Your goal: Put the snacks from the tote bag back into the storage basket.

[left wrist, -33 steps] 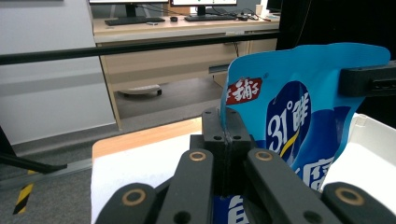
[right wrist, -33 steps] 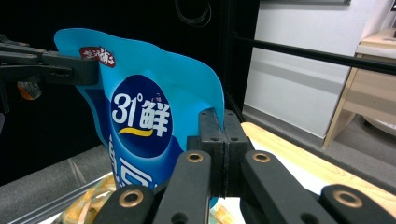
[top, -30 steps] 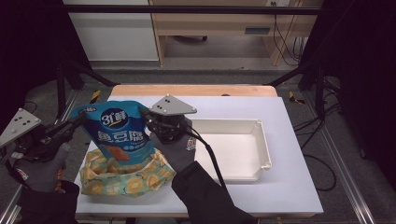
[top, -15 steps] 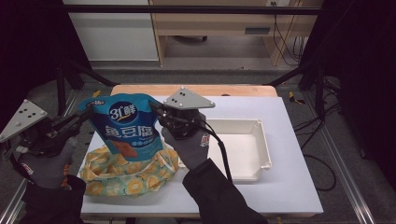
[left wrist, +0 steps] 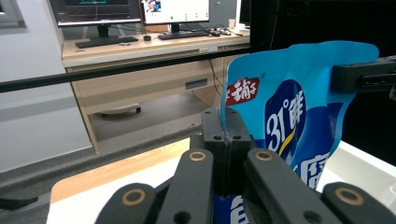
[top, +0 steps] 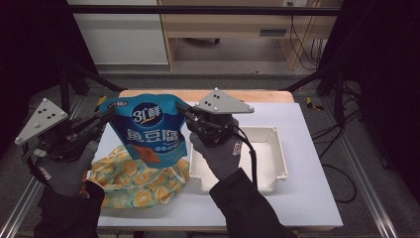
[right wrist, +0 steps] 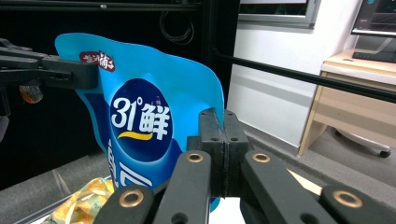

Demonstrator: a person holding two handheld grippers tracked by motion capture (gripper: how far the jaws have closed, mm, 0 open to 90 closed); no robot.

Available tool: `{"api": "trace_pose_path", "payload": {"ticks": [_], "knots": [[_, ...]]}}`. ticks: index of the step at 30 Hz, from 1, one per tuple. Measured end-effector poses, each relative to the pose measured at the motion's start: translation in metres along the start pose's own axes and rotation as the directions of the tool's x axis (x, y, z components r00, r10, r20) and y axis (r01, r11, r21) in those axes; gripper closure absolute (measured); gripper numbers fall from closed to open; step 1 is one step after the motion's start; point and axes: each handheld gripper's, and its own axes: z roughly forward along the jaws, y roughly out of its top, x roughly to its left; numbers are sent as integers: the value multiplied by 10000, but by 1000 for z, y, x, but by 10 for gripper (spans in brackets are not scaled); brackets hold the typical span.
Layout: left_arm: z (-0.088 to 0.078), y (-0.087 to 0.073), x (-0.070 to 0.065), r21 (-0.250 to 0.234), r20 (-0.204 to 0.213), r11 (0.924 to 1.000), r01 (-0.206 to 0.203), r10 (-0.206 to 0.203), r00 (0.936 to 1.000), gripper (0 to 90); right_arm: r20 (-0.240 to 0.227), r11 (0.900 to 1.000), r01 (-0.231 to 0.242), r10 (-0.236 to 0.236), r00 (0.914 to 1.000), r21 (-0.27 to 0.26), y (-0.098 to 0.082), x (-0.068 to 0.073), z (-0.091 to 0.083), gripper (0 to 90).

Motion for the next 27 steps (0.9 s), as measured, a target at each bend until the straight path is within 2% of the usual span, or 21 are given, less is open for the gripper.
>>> {"api": "trace_pose_path", "payload": {"ticks": [14,17,19,27], "knots": [[22,10,-25,-92,511,10000,-23,27,9987,900,519,9999,-58,64,9986,-115,2,-20,-28,900],[27,11,-29,-179,553,9997,-174,183,9983,900,627,9999,-73,80,9980,-112,2,-25,-35,900],[30,12,-34,-83,649,9999,-101,106,9978,900,704,9999,-87,95,9975,-120,1,-28,-39,900],[44,15,-54,-77,1002,9996,-265,271,9946,900,1029,9997,-132,152,9946,-198,-4,-41,-60,900]]}}
